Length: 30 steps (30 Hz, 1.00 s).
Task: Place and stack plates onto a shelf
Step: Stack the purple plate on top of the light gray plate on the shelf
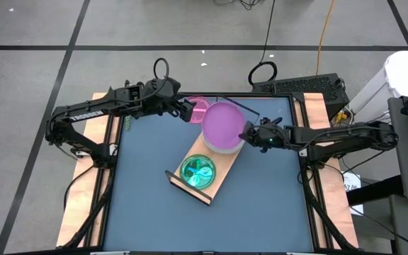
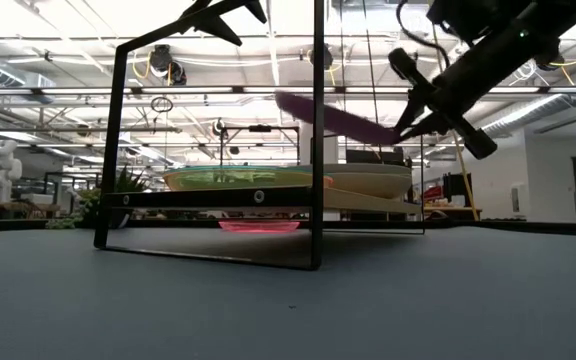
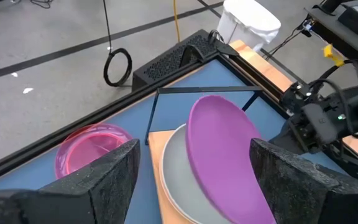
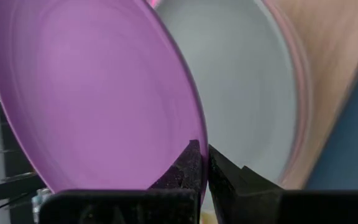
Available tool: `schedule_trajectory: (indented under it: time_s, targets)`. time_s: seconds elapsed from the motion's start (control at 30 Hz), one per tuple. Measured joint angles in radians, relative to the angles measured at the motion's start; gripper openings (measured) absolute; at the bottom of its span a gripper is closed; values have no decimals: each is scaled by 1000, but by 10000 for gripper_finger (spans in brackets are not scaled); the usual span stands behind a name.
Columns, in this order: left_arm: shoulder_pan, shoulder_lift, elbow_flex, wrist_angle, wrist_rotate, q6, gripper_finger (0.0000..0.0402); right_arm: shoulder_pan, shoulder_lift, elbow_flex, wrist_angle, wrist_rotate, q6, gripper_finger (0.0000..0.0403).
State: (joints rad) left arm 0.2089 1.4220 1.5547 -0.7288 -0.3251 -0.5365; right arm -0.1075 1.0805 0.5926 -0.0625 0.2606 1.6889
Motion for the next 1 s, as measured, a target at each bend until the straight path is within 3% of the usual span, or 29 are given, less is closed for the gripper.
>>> schedule_trajectory:
  time_s: [0.43,1.0]
  targets:
    - [0,0,0,0,-7,-8,305,-31,74,0,-19,-55,-55,0]
    - [0,0,0,-4,-8,0,305,-31,79,0,-48,-29,-56,8]
